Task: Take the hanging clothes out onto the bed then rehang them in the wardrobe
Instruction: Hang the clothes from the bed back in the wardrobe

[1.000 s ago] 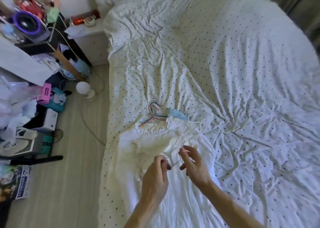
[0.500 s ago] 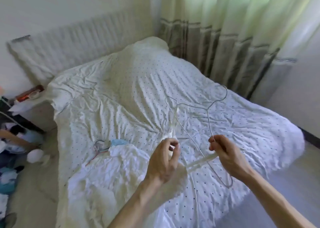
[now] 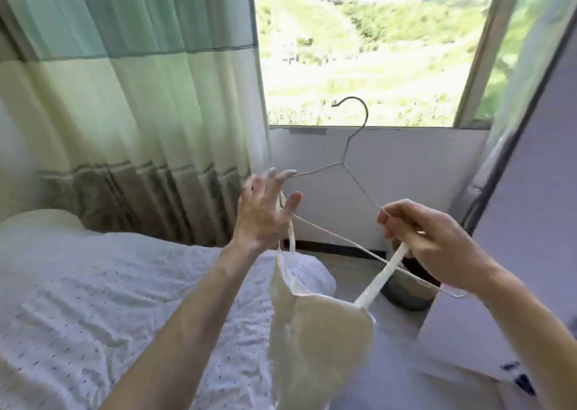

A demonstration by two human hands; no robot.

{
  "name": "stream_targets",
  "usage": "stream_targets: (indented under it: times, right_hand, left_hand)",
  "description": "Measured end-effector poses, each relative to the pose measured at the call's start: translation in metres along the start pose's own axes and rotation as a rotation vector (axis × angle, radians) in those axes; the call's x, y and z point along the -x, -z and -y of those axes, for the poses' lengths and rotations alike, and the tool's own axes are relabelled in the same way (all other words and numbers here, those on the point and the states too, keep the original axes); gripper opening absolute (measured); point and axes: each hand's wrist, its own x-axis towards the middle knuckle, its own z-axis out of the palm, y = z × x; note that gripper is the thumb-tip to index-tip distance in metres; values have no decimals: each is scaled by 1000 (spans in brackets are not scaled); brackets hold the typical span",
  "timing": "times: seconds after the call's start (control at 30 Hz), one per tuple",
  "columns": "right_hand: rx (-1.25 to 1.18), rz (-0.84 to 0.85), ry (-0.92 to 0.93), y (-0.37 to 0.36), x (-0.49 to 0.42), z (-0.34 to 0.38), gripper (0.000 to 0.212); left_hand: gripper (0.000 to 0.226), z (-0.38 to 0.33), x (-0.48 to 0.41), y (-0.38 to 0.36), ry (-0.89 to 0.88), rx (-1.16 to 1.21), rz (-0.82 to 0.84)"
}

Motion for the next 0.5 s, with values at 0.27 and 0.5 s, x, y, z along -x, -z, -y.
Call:
stream_targets:
  times: [0.27,0.5]
  right_hand:
    - [321,-307,-117,119,-20,2,15]
    - [647,-461,-425,181,0,0,26]
  left_hand:
    - [36,-113,-137,-66,-286,140,-290]
    - [15,-194,-191,-129,-296,385,-186]
